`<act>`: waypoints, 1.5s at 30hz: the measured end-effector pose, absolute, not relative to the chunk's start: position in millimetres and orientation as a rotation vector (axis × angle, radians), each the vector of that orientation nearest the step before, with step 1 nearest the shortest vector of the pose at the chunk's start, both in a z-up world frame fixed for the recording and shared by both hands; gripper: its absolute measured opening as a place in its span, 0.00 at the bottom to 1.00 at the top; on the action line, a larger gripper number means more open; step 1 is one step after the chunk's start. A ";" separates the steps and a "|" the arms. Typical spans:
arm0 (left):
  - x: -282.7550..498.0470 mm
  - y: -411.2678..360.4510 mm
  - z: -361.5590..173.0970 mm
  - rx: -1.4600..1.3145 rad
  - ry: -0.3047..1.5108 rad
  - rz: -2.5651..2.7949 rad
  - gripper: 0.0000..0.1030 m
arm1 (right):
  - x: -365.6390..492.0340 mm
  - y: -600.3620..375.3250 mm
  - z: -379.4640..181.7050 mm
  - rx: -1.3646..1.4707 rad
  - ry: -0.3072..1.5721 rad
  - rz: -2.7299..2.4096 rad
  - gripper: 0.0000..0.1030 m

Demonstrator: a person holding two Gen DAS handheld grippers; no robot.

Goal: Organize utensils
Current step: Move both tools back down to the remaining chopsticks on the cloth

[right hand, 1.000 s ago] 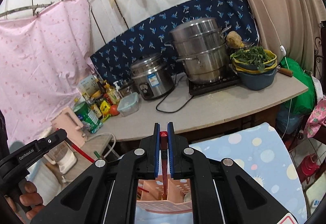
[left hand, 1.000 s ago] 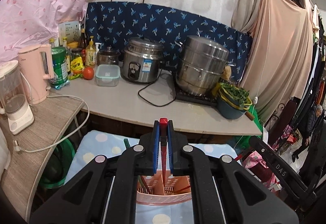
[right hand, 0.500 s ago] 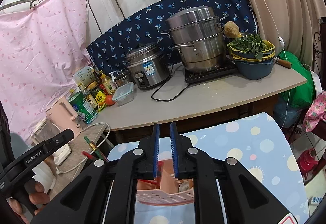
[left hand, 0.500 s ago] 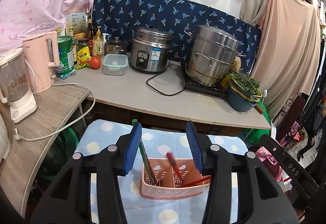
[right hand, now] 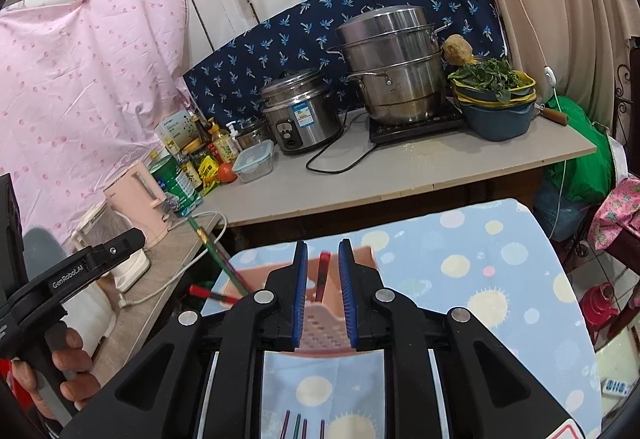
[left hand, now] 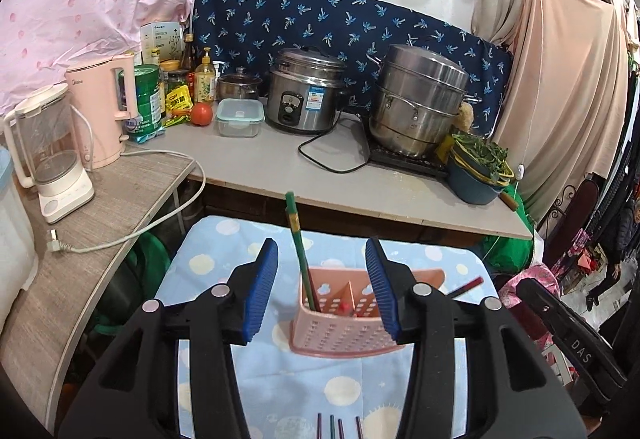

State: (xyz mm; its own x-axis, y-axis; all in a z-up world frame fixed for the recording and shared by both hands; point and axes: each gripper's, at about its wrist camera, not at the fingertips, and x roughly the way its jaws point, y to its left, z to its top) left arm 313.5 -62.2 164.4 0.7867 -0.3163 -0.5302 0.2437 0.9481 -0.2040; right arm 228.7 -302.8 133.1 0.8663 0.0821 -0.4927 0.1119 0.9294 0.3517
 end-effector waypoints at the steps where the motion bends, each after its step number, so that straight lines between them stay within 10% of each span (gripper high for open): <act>1: 308.0 -60.5 162.3 -0.123 0.595 -0.301 0.42 | 223.4 -301.0 131.3 0.379 0.531 -0.014 0.17; 45: 122.0 -36.3 -30.7 0.043 1.002 -0.291 0.42 | 38.4 -198.4 -49.4 0.315 0.990 0.096 0.17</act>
